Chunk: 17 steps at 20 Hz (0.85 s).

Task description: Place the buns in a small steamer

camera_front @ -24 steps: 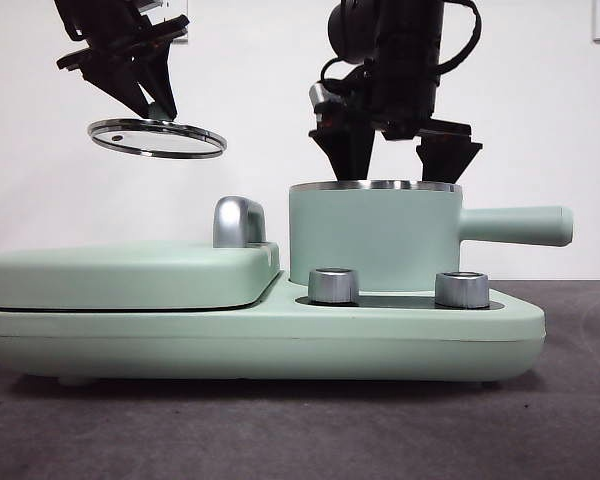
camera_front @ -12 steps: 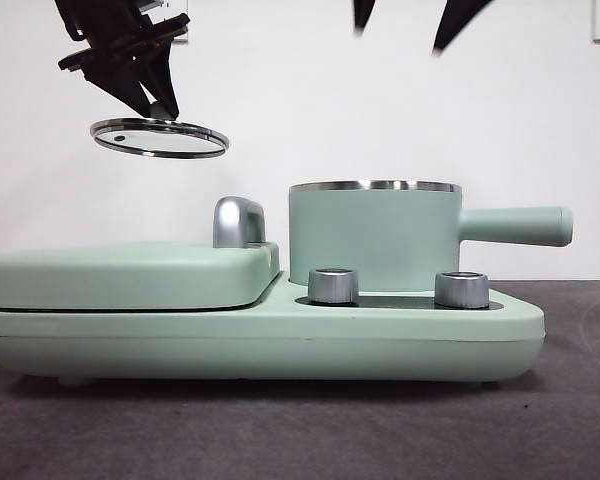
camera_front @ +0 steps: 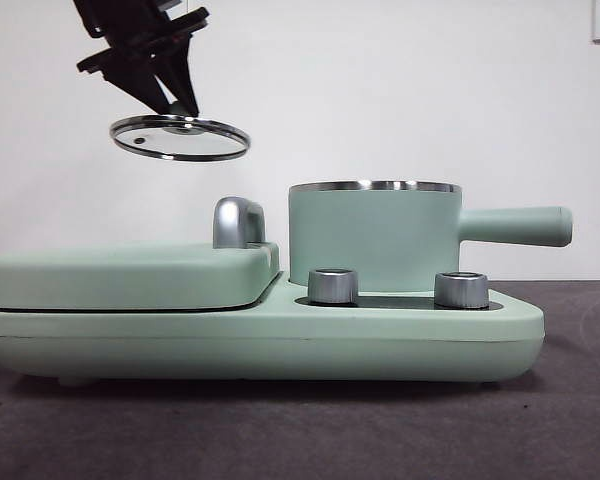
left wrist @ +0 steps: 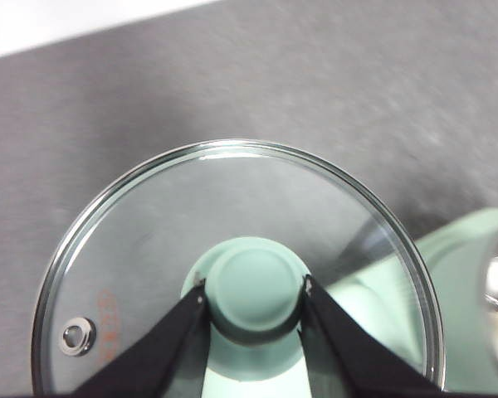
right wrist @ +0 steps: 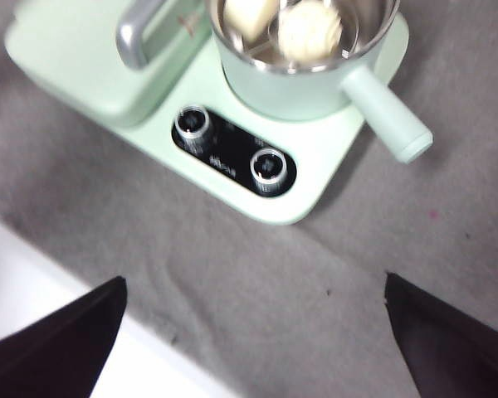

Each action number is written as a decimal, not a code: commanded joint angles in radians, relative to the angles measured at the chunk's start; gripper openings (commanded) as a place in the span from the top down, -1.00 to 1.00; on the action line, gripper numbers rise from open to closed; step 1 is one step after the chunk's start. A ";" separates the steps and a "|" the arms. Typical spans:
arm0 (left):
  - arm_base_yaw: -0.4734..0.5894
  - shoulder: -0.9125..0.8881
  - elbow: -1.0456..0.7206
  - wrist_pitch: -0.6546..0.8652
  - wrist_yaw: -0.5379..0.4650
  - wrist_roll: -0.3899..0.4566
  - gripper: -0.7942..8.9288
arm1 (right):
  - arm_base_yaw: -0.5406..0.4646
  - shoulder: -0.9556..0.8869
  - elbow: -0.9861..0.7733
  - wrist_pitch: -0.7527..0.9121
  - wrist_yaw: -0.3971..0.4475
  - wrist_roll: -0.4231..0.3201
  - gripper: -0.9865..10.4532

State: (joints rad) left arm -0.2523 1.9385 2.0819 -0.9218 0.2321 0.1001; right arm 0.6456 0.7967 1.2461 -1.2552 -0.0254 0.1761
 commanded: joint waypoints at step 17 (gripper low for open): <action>-0.388 0.011 0.029 -0.019 0.008 0.052 0.80 | 0.010 -0.422 -0.409 0.274 -0.026 0.098 -0.03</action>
State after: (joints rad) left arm -0.6319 1.9385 2.0819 -0.9600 0.2348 0.1299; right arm 0.6472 0.3733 0.8295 -0.9943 -0.0517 0.2638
